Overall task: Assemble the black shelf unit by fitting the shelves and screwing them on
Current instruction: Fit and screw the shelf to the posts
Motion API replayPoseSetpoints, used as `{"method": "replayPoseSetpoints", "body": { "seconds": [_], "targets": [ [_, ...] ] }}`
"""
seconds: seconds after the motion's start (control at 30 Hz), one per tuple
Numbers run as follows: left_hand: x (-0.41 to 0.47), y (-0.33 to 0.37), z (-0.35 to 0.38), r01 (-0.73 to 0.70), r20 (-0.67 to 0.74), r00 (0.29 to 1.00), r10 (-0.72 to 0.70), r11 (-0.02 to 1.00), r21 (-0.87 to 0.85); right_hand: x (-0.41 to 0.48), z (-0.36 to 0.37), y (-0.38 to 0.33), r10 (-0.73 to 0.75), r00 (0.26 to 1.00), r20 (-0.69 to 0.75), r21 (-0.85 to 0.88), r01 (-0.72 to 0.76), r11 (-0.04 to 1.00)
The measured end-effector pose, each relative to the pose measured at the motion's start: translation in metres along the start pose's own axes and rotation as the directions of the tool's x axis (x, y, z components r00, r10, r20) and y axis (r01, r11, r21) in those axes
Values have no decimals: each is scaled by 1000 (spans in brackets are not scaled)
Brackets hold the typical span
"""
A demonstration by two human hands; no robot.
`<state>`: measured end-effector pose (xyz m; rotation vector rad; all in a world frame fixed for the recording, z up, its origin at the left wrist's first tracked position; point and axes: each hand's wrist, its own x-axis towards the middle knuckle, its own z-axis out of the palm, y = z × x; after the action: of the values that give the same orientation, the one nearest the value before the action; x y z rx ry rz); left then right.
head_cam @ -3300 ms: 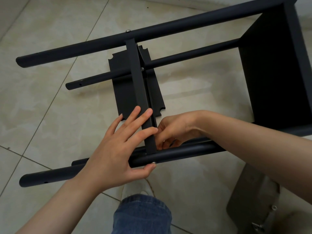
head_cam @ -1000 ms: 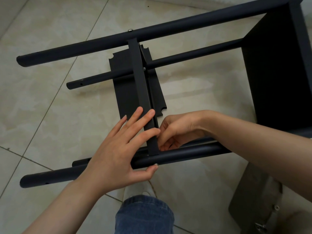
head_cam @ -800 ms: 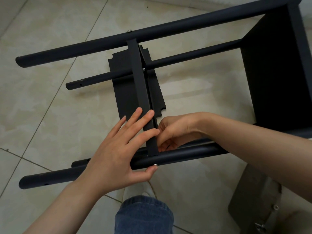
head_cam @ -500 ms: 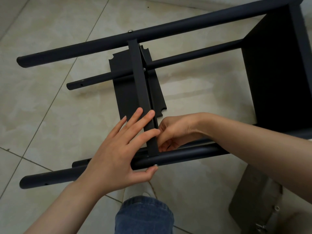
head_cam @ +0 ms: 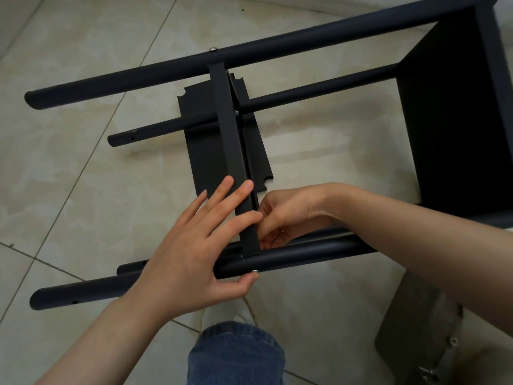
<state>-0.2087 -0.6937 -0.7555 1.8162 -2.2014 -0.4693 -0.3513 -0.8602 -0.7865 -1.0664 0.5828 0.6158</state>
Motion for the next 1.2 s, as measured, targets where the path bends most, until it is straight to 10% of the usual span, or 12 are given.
{"method": "replayPoseSetpoints", "body": {
  "seconds": [1.2],
  "targets": [
    [0, 0, 0, -2, -9, 1000, 2, 1000, -5, 0, -3, 2, 28, 1000, -5, -36, -29, 999]
  ]
}}
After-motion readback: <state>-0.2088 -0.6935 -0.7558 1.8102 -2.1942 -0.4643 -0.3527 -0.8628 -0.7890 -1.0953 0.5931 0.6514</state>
